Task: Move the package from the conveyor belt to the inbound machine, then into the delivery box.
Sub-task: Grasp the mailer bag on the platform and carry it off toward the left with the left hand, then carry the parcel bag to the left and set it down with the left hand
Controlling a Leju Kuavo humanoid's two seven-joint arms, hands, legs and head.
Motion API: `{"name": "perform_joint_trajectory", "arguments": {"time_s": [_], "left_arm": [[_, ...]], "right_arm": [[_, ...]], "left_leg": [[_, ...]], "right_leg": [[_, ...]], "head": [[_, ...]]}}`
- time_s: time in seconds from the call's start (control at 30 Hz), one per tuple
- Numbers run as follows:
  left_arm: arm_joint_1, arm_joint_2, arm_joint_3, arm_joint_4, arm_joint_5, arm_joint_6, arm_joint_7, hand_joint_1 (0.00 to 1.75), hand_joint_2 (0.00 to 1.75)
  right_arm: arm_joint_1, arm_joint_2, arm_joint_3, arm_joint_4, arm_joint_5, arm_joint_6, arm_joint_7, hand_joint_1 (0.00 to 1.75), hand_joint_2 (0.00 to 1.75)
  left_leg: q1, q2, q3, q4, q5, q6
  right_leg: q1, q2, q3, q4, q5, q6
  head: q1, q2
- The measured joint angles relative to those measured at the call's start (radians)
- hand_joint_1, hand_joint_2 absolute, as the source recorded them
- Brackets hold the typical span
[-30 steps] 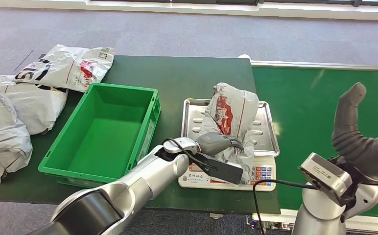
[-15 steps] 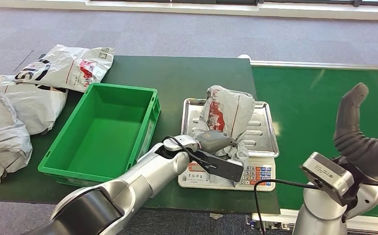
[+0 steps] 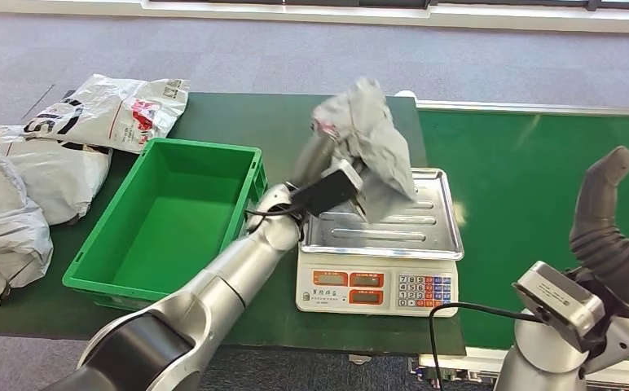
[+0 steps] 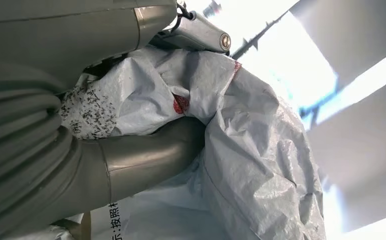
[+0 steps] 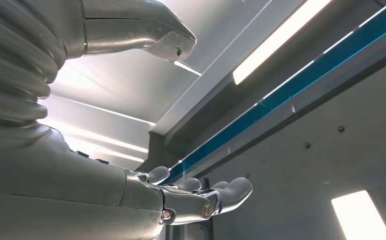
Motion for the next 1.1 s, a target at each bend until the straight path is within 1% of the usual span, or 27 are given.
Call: {"name": "perform_joint_trajectory", "arguments": {"time_s": [0.07,0.13,0.2,0.3,0.43,0.63,0.7,0.73,0.8,0.83,0.9,0.97,1.0,1.03,1.07,1.1], "left_arm": [[0.022,0.010,0.086,-0.109,0.080,0.037,-0.001,1.75,1.75],[0.053,0.020,0.156,-0.217,0.133,0.054,-0.001,1.75,1.75],[0.085,0.028,0.211,-0.308,0.170,0.061,-0.001,1.75,1.75],[0.125,0.038,0.269,-0.407,0.207,0.064,-0.003,1.75,1.75],[0.155,0.046,0.310,-0.483,0.217,0.065,-0.005,1.75,1.75],[0.171,0.052,0.333,-0.530,0.218,0.067,-0.007,1.75,1.75],[0.174,0.054,0.336,-0.538,0.217,0.084,-0.007,1.75,1.75],[0.175,0.055,0.339,-0.540,0.201,0.113,-0.005,1.75,1.75],[0.175,0.059,0.357,-0.543,0.102,0.198,0.008,1.75,1.75],[0.175,0.060,0.379,-0.543,-0.008,0.242,0.023,1.75,1.75],[0.172,0.059,0.452,-0.546,-0.347,0.287,0.070,1.75,1.75],[0.167,0.059,0.558,-0.551,-0.745,0.299,0.145,1.75,1.75],[0.166,0.060,0.615,-0.554,-0.898,0.299,0.187,1.75,1.75],[0.169,0.063,0.665,-0.556,-0.998,0.301,0.224,1.75,1.75],[0.174,0.066,0.707,-0.560,-1.051,0.302,0.255,1.75,1.75],[0.181,0.070,0.739,-0.566,-1.056,0.303,0.275,1.75,1.75]], "right_arm": [[0.001,0.000,-0.005,0.000,-0.012,0.000,-0.014,0.00,1.75],[0.002,0.000,-0.009,0.000,-0.023,0.000,-0.027,0.00,1.75],[0.002,0.000,-0.013,0.001,-0.034,0.000,-0.041,0.00,1.75],[0.003,0.000,-0.017,0.002,-0.047,0.000,-0.055,0.00,1.75],[0.003,0.000,-0.018,0.005,-0.052,0.000,-0.061,0.00,1.75],[0.003,0.000,-0.019,0.007,-0.052,0.000,-0.063,0.00,1.75],[0.003,0.000,-0.020,0.008,-0.052,0.000,-0.064,0.00,1.75],[0.003,0.000,-0.020,0.009,-0.052,0.000,-0.063,0.00,1.75],[0.003,0.000,-0.021,0.010,-0.050,0.000,-0.060,0.00,1.75],[0.003,0.000,-0.021,0.010,-0.048,0.000,-0.056,0.00,1.75],[0.004,0.000,-0.023,0.010,-0.036,0.000,-0.039,0.00,1.75],[0.004,0.000,-0.023,0.006,-0.013,0.000,-0.012,0.00,1.75],[0.005,0.000,-0.023,0.002,0.002,0.000,0.005,0.00,1.75],[0.006,0.000,-0.023,-0.003,0.016,0.000,0.021,0.00,1.75],[0.007,0.000,-0.023,-0.008,0.029,0.000,0.034,0.00,1.75],[0.009,0.000,-0.023,-0.014,0.039,0.000,0.043,0.00,1.75]], "left_leg": [[0.000,0.000,0.000,0.000,0.000,0.000],[0.000,0.000,0.000,0.000,0.000,0.000],[0.001,-0.001,0.000,-0.001,0.000,0.000],[0.001,-0.001,0.000,-0.001,0.000,0.000],[0.001,-0.002,-0.001,-0.001,0.000,0.000],[0.001,-0.002,-0.001,0.000,0.000,0.000],[0.001,-0.002,-0.001,0.000,0.000,0.000],[0.001,-0.002,-0.001,0.000,0.000,0.000],[0.001,-0.001,-0.001,0.000,0.000,0.000],[0.001,-0.001,-0.001,0.000,0.000,0.000],[0.001,-0.001,-0.001,-0.001,0.000,-0.001],[0.001,0.000,0.000,-0.001,0.001,-0.001],[0.001,0.001,0.000,-0.001,0.001,-0.001],[0.001,0.002,0.000,-0.001,0.001,-0.002],[0.001,0.004,0.000,-0.001,0.001,-0.002],[0.001,0.004,0.000,-0.001,0.001,-0.002]], "right_leg": [[0.000,0.000,0.000,0.000,0.000,0.000],[0.001,0.000,0.000,0.000,0.000,0.000],[0.001,0.001,0.000,0.000,0.000,0.000],[0.000,0.000,0.000,0.000,0.000,0.000],[0.000,0.000,0.000,0.000,0.000,0.000],[-0.001,0.000,0.000,0.000,0.000,0.000],[-0.001,-0.001,0.000,0.000,0.000,0.000],[0.000,-0.001,0.000,0.000,0.000,0.000],[0.000,-0.001,0.000,0.000,0.000,0.000],[0.000,-0.001,0.000,0.000,0.000,0.000],[0.001,0.000,0.000,0.001,0.000,0.000],[0.001,0.001,0.000,0.001,0.000,0.000],[0.001,0.002,-0.001,0.001,0.000,-0.001],[0.001,0.003,-0.002,0.001,0.000,-0.001],[0.001,0.005,-0.002,0.001,0.001,-0.002],[0.001,0.005,-0.003,0.001,0.001,-0.002]], "head": [[0.000,0.000],[0.000,0.000],[0.000,0.000],[0.000,0.000],[0.000,0.000],[0.000,0.000],[0.000,0.000],[0.000,0.000],[0.000,0.000],[0.000,0.000],[0.000,0.000],[0.000,0.000],[0.000,0.000],[0.000,0.000],[0.000,0.000],[0.000,0.000]]}}
